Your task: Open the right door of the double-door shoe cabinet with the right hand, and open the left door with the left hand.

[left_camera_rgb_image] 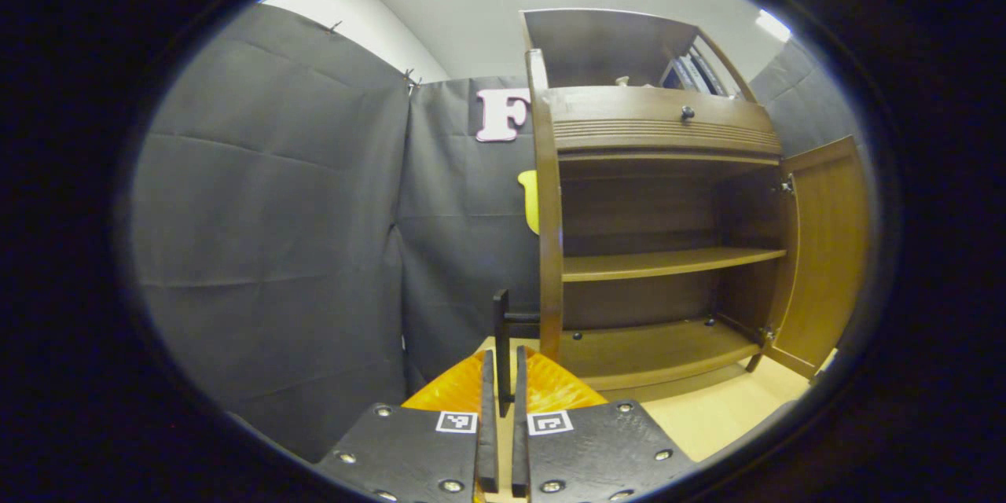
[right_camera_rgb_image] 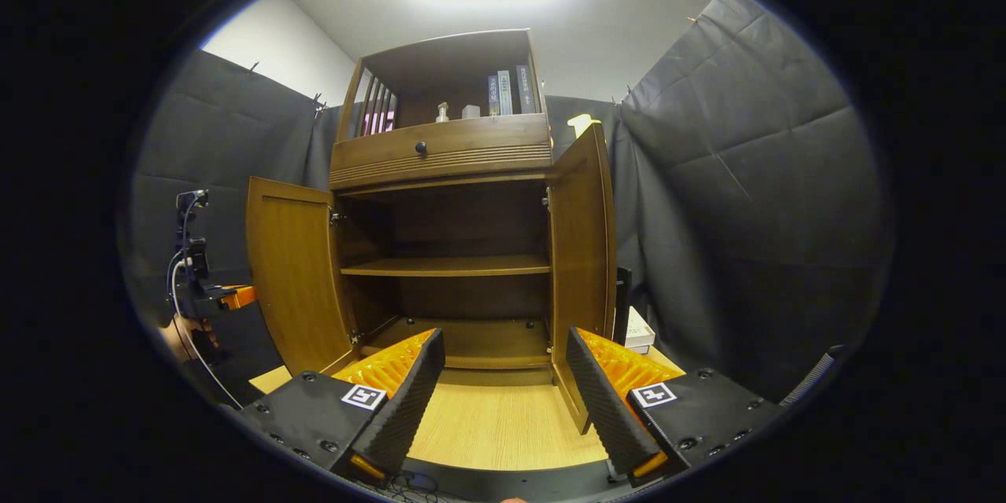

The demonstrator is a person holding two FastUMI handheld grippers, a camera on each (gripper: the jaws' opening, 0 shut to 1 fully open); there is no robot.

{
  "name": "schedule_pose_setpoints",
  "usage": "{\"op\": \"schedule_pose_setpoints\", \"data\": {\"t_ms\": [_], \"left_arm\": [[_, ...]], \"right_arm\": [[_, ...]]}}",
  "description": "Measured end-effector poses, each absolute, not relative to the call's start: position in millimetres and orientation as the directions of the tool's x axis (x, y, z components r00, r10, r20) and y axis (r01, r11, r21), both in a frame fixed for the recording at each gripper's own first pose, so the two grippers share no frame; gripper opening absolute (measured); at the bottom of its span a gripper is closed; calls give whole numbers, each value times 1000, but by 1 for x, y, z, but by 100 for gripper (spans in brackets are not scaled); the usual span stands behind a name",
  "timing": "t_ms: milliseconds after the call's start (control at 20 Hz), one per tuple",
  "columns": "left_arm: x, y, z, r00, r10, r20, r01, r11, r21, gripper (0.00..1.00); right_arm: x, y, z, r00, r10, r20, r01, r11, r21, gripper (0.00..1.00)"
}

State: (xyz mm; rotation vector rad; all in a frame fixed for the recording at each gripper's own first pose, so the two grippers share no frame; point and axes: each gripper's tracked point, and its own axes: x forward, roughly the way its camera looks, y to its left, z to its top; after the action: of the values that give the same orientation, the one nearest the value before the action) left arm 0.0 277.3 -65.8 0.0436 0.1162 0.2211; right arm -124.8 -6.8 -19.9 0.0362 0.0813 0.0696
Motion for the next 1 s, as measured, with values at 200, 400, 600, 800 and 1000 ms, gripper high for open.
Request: {"op": "schedule_pose_setpoints", "data": {"t_ms": [200, 400, 600, 800, 1000], "left_arm": [[-25, 277, -55, 976, 187, -110, -183, 982, 43, 8], [-44, 260, -39, 985, 143, -96, -138, 989, 61, 8], [-76, 236, -26, 990, 103, -94, -99, 994, 42, 8], [-96, 217, -18, 993, 73, -96, -71, 997, 28, 8], [-114, 208, -12, 994, 70, -78, -67, 997, 43, 8]], "right_arm": [[-124, -11, -15, 996, 53, -70, -51, 998, 33, 98], [-125, -11, -11, 997, 40, -60, -38, 999, 25, 98], [-128, -11, -9, 998, 31, -59, -30, 1000, 10, 98], [-128, -15, -10, 998, 22, -60, -22, 1000, 8, 98], [-132, -21, -13, 998, 18, -63, -18, 1000, 6, 98]]}}
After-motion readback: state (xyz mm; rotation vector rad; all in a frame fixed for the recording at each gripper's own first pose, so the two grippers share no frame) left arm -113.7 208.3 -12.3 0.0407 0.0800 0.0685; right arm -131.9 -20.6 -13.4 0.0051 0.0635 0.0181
